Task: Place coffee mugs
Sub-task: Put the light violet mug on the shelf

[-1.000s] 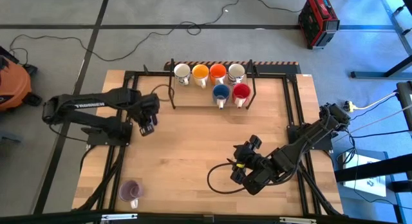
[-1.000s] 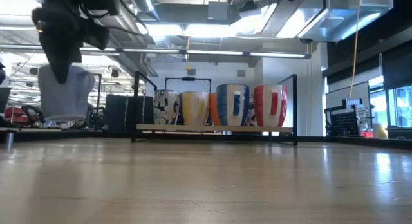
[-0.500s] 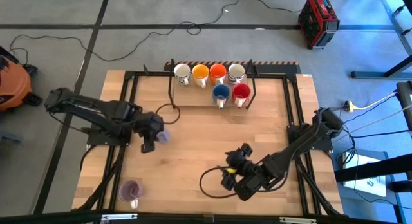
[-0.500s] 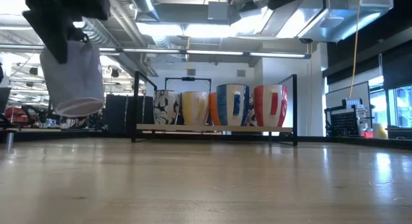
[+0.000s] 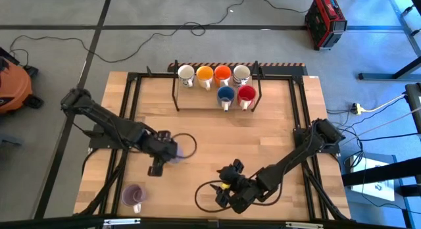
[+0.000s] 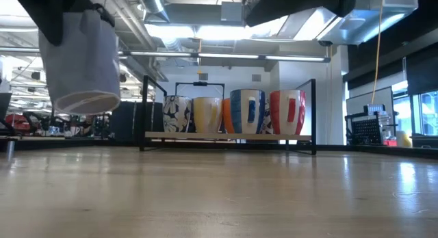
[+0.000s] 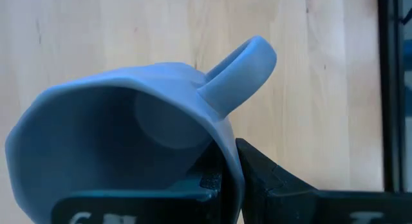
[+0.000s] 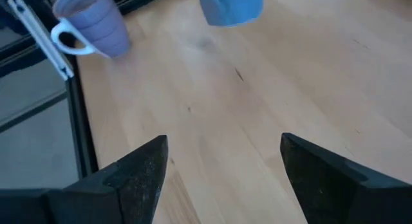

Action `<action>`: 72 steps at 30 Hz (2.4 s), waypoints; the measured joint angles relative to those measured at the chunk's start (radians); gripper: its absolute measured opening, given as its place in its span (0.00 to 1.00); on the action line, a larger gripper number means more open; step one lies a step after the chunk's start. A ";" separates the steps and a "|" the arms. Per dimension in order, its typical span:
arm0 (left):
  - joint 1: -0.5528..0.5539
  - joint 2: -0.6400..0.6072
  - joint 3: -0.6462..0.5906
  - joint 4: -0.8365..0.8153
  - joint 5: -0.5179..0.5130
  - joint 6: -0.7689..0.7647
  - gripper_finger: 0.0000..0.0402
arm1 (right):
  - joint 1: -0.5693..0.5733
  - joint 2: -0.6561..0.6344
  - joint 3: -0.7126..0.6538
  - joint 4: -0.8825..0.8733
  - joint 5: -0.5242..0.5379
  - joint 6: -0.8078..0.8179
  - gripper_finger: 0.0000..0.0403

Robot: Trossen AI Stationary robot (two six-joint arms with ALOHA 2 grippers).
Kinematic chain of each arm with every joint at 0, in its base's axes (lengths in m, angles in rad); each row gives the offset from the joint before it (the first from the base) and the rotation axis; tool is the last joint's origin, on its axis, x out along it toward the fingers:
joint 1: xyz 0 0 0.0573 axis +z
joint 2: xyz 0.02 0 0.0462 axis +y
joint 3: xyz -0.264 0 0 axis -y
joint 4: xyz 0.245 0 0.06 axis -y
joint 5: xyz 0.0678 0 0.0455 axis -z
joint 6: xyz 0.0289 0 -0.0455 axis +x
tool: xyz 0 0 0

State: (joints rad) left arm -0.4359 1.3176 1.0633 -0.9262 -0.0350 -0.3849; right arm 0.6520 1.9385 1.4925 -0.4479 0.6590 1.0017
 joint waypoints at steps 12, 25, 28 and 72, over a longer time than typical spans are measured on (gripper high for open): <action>-0.021 0.272 0.155 -0.001 -0.056 0.137 0.04 | 0.057 0.098 0.000 0.109 0.018 -0.067 0.72; -0.024 0.430 0.189 0.001 -0.084 0.379 0.04 | 0.061 0.137 0.000 0.137 0.071 -0.061 0.72; -0.026 0.441 0.191 0.002 -0.086 0.397 0.04 | 0.061 0.137 0.000 0.141 0.066 -0.042 0.72; -0.418 -0.386 0.049 -0.182 -0.424 -0.187 0.28 | -0.131 0.511 0.731 -0.216 0.160 -0.002 0.68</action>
State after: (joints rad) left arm -0.8536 0.9315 1.1118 -1.1080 -0.4589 -0.5716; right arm 0.5206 2.4497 2.2238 -0.6639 0.8186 0.9995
